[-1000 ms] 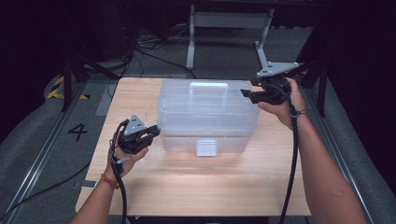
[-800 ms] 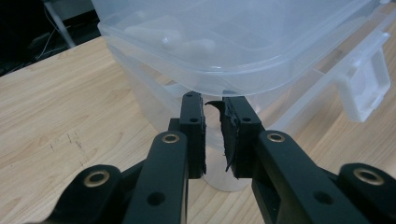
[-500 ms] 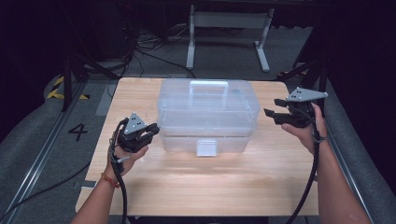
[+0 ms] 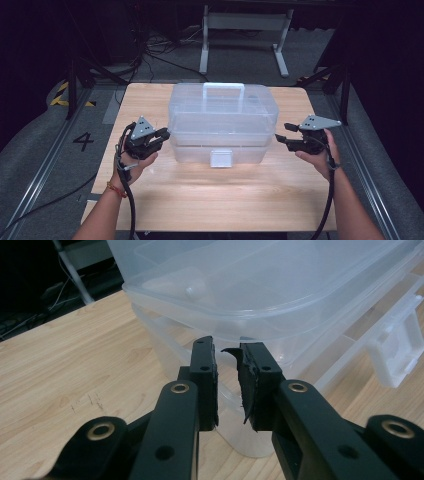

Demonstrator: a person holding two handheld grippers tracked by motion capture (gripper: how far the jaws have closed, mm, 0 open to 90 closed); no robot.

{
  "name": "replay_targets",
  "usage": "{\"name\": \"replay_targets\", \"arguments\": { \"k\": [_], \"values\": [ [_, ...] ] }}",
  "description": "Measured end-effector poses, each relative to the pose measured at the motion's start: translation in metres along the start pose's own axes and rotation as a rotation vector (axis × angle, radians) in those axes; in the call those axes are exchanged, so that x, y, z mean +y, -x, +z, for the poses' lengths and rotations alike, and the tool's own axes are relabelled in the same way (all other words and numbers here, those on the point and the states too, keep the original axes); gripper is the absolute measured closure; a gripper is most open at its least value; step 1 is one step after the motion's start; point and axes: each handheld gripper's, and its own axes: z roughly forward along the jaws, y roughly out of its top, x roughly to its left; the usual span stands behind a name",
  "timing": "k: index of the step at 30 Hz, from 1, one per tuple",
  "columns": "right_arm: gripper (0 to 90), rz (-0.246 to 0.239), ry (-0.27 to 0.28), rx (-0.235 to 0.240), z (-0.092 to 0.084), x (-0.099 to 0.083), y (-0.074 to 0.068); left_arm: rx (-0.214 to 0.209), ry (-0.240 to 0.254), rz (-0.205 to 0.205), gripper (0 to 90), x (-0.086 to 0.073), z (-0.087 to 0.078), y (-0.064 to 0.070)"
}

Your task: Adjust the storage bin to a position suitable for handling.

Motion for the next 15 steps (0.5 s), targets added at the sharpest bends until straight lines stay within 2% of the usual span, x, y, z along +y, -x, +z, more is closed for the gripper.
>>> {"name": "replay_targets", "arguments": {
  "k": [5,8,11,15],
  "values": [
    [46.1,-0.035,0.012,-0.023,0.006,0.003,-0.009,0.001,0.001,0.004,78.0,0.004,-0.001,-0.001],
    [49.7,-0.052,0.016,-0.052,0.01,0.006,-0.013,0.005,0.0,0.01,78.0,0.006,-0.002,-0.001],
    [51.6,-0.039,0.059,-0.076,0.007,0.009,-0.014,0.006,0.006,0.009,77.9,0.007,-0.002,-0.001],
    [51.6,-0.053,0.064,-0.101,0.006,0.011,-0.015,0.008,0.011,0.007,77.8,0.009,-0.002,-0.001]
  ]
}}
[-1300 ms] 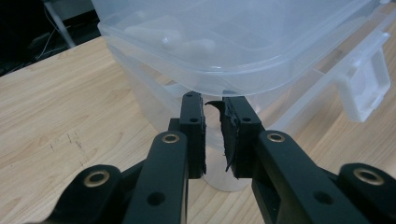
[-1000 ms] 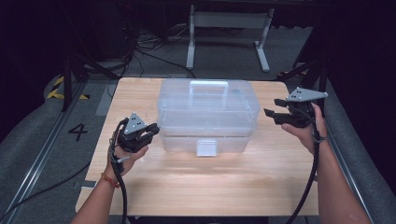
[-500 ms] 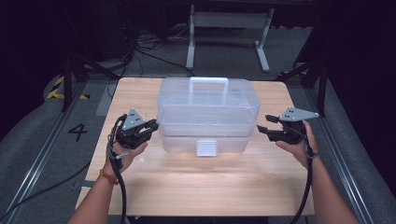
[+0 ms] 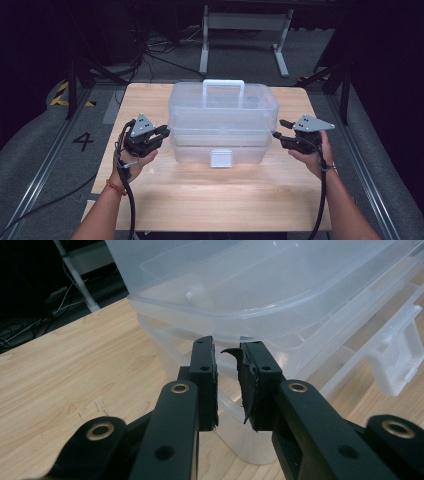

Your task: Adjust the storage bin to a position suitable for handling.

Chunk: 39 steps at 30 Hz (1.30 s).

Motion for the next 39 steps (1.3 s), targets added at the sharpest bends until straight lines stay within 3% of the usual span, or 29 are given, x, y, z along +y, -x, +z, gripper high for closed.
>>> {"name": "replay_targets", "arguments": {
  "k": [5,10,13,15,20,27,35,39],
  "values": [
    [51.1,-0.007,0.022,-0.028,-0.001,0.002,-0.001,0.011,-0.008,0.0,73.0,0.002,0.002,0.0],
    [51.2,-0.008,0.049,-0.055,-0.001,0.005,-0.001,0.03,0.015,-0.034,66.8,0.002,-0.004,-0.004],
    [51.6,-0.007,0.067,-0.058,-0.001,0.007,0.0,0.052,-0.018,-0.021,60.9,-0.006,0.0,-0.003],
    [51.7,0.001,0.078,-0.059,-0.001,0.009,0.001,0.043,-0.035,-0.022,58.6,-0.012,0.004,-0.003],
    [54.5,-0.005,0.098,-0.082,-0.001,0.016,0.003,0.003,-0.024,-0.045,56.3,-0.018,0.007,-0.003],
    [61.1,-0.047,0.117,-0.106,-0.001,0.03,0.002,-0.013,-0.038,-0.02,56.3,-0.024,0.013,0.001],
    [66.3,-0.028,0.141,-0.119,0.003,0.039,0.007,-0.048,-0.022,-0.048,56.9,-0.028,0.017,0.0],
    [66.6,-0.01,0.151,-0.113,0.004,0.041,0.012,-0.044,-0.019,-0.034,56.8,-0.028,0.019,0.001]
  ]
}}
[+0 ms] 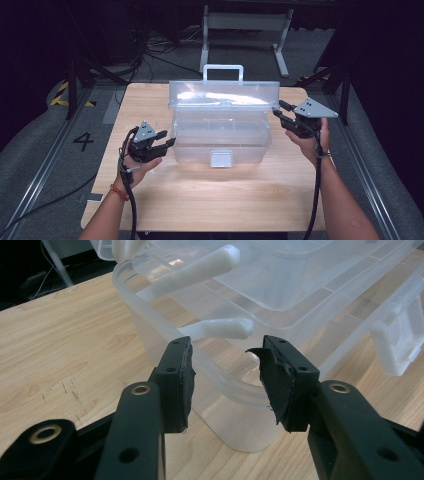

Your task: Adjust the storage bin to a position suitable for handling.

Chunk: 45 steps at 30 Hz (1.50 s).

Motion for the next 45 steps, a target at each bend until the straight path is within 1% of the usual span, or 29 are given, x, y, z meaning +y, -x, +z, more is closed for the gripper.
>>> {"name": "replay_targets", "arguments": {
  "k": [2,5,7,11,14,17,20,21,23,25,30,31,32,34,36,37,39,41,42,44,45],
  "values": [
    [66.7,0.002,0.001,-0.003,0.001,0.002,0.001,-0.007,0.003,0.001,56.8,0.0,0.001,-0.001],
    [67.1,0.01,0.008,-0.013,0.003,0.004,0.002,-0.007,0.005,0.001,56.9,-0.001,0.001,-0.001],
    [67.6,0.006,0.015,-0.024,0.004,0.006,0.003,-0.007,0.005,-0.009,57.2,-0.001,0.001,0.0],
    [67.8,0.021,0.019,-0.025,0.007,0.01,0.007,-0.015,0.013,-0.011,58.5,-0.002,0.002,-0.001],
    [68.2,0.028,0.023,-0.029,0.008,0.012,0.009,-0.026,0.021,-0.031,58.9,-0.004,0.002,-0.001],
    [68.6,0.032,0.026,-0.035,0.01,0.015,0.01,-0.023,0.021,-0.022,59.5,-0.003,0.002,-0.001],
    [68.6,0.047,0.029,-0.035,0.013,0.017,0.013,-0.024,0.019,-0.023,59.6,-0.003,0.002,-0.001],
    [68.6,0.047,0.029,-0.035,0.013,0.017,0.013,-0.025,0.021,-0.028,59.6,-0.004,0.002,-0.001],
    [68.6,0.05,0.032,-0.036,0.014,0.019,0.014,-0.025,0.02,-0.023,59.6,-0.004,0.002,-0.001],
    [68.8,0.053,0.032,-0.035,0.016,0.021,0.017,-0.028,0.025,-0.026,59.6,-0.004,0.003,-0.001],
    [69.4,0.042,0.029,-0.048,0.018,0.024,0.018,-0.029,0.026,-0.024,59.6,-0.004,0.003,-0.001],
    [69.6,0.043,0.029,-0.051,0.019,0.025,0.018,-0.03,0.027,-0.019,59.6,-0.004,0.003,-0.002],
    [69.7,0.043,0.029,-0.052,0.02,0.026,0.019,-0.033,0.028,-0.029,59.6,-0.004,0.003,-0.002],
    [70.0,0.048,0.033,-0.059,0.021,0.027,0.019,-0.033,0.029,-0.018,59.6,-0.004,0.003,-0.002],
    [70.2,0.045,0.033,-0.063,0.022,0.028,0.02,-0.033,0.026,-0.016,59.6,-0.004,0.004,-0.002],
    [70.4,0.041,0.034,-0.065,0.023,0.028,0.02,-0.036,0.029,-0.025,59.6,-0.004,0.005,-0.001],
    [70.9,0.042,0.038,-0.064,0.024,0.029,0.022,-0.035,0.027,-0.019,59.6,-0.004,0.005,-0.002],
    [71.7,0.053,0.037,-0.058,0.025,0.029,0.024,-0.04,0.033,-0.026,59.6,-0.004,0.006,-0.002],
    [72.5,0.053,0.039,-0.057,0.026,0.028,0.025,-0.039,0.028,-0.018,59.6,-0.004,0.006,-0.003],
    [73.5,0.044,0.033,-0.066,0.028,0.027,0.025,-0.044,0.029,-0.03,59.6,-0.004,0.008,-0.002],
    [73.5,0.044,0.031,-0.067,0.029,0.027,0.025,-0.044,0.029,-0.028,59.5,-0.004,0.008,-0.002]
  ]
}}
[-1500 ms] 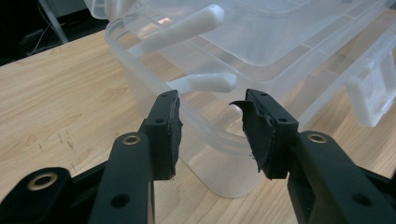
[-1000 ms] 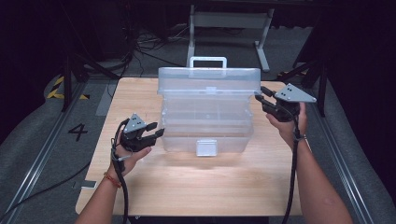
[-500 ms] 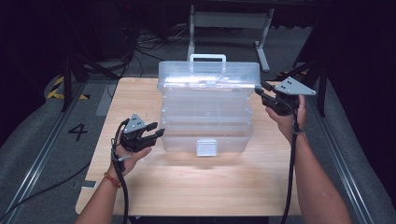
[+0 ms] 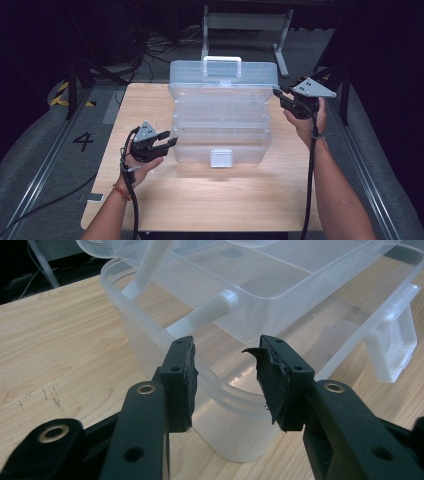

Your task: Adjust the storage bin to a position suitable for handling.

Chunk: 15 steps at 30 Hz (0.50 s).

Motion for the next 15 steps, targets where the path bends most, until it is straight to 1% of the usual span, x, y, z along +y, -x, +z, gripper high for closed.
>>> {"name": "replay_targets", "arguments": {
  "k": [10,15],
  "values": [
    [74.4,0.004,-0.021,-0.01,0.01,0.001,0.004,0.0,0.001,-0.004,59.2,0.0,0.0,0.0],
    [74.6,0.029,-0.012,-0.004,0.016,0.003,0.008,-0.003,0.004,-0.004,59.2,0.0,0.001,-0.001]
  ]
}}
